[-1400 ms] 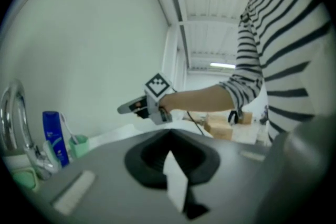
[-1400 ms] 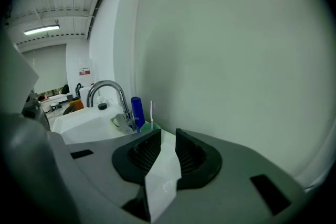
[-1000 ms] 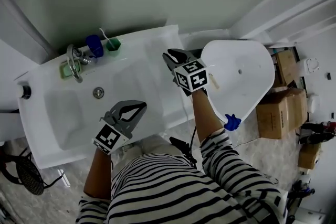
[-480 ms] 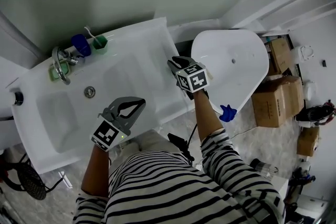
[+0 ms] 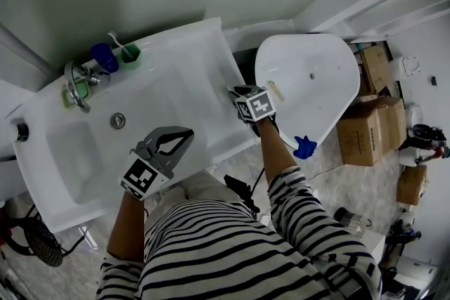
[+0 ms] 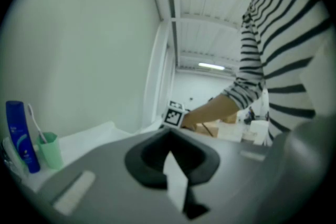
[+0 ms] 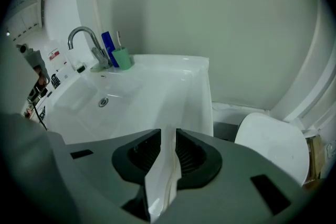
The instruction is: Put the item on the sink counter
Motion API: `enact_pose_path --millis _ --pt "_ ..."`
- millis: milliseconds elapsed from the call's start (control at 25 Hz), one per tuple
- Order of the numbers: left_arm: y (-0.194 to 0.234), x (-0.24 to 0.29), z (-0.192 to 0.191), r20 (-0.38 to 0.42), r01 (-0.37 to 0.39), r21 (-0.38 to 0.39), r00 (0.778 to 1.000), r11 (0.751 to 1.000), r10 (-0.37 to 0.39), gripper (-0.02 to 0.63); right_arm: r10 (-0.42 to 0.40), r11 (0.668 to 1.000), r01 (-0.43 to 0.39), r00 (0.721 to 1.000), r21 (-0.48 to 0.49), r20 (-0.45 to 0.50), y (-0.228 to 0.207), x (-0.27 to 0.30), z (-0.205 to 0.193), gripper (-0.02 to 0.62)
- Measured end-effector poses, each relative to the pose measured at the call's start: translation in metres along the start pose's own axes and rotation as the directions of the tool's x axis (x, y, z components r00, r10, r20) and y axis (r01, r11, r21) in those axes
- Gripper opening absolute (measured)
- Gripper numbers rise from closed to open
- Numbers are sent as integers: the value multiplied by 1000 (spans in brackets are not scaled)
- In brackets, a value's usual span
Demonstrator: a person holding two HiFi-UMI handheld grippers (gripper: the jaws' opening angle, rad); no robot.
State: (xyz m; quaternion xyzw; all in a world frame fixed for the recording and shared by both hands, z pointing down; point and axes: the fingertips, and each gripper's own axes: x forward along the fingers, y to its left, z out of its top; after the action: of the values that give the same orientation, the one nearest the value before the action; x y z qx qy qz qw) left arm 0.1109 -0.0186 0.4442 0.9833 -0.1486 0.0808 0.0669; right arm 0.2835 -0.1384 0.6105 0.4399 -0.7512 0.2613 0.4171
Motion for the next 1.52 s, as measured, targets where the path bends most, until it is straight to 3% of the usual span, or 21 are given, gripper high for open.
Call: enact_pose_path --millis 680,1520 --pt "3 -2 -3 -11 -25 -9 1000 1000 25 6 25 1000 -24 974 5 -224 -7 37 -45 74" --pt "12 -20 -1 -2 -76 -12 997 997 76 6 36 999 -24 955 43 -295 -4 39 -42 21"
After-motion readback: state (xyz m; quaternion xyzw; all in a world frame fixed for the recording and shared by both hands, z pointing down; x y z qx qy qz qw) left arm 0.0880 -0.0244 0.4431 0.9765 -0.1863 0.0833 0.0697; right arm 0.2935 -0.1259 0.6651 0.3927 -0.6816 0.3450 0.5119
